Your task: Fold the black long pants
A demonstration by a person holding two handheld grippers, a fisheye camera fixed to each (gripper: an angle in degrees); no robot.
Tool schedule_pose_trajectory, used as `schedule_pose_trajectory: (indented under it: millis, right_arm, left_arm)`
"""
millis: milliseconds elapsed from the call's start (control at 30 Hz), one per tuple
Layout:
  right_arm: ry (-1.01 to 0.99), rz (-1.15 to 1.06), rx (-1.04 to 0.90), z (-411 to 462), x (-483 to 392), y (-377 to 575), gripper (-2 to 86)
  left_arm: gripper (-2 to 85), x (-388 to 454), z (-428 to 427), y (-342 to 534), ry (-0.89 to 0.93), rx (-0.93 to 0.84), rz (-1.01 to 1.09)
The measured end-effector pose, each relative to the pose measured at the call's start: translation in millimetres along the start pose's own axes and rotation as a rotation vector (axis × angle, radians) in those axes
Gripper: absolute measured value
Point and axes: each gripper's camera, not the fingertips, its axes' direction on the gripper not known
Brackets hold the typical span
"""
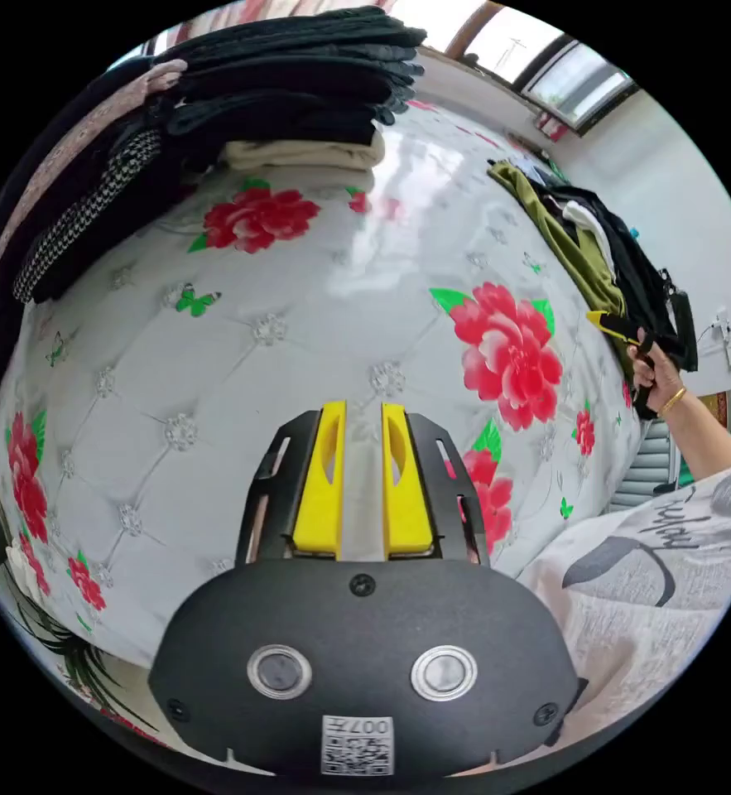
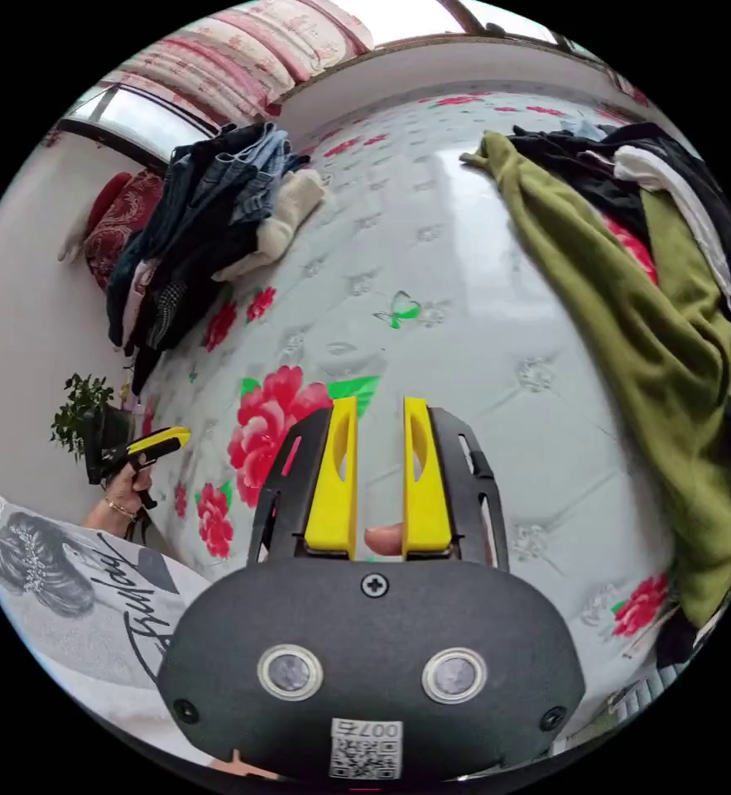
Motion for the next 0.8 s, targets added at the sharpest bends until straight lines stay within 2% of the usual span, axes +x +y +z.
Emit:
schedule_pose_trajectory:
  millis: [67,200,300,400,467,567,633,733,800]
  right_arm:
    - [0.182,0.123,0.033,-32,31,24,4.3]
    - [0.490,0.299,0.211,-115,88,46,6.2]
    - [0.667,0.430,0.302,-160,134,45,7.3]
    - [0.755,0.514,0.319,-186,177,38,7.7]
    - [0.766,0.567,0.284,-191,204,35,7.4]
    - [0.678,0.639,0.121,-169,248,35,5.5]
    - [0.687,0.652,0.162,-174,247,39,3.5]
    - [0.565,0.590,0.197,-184,241,47,1.4]
    - [0.460,0.441,0.270,-201,218,61,0.5]
  left_arm:
    - [6.5,27,7,7,-0.019,-0.073,0.067]
    - [5.6,96,16,-1,-0.102,-0.153,0.341]
    - [5.1,131,38,-12,-0.182,-0.242,0.440]
    - [4.5,147,41,-14,-0.278,-0.264,0.496]
    - [4.1,148,41,-15,-0.294,-0.264,0.502]
    - [3.9,143,39,-19,-0.285,-0.266,0.483]
    - [3.7,141,39,-24,-0.291,-0.288,0.471]
    - [3.2,142,39,-26,-0.323,-0.300,0.462]
    - [2.6,142,38,-24,-0.345,-0.291,0.461]
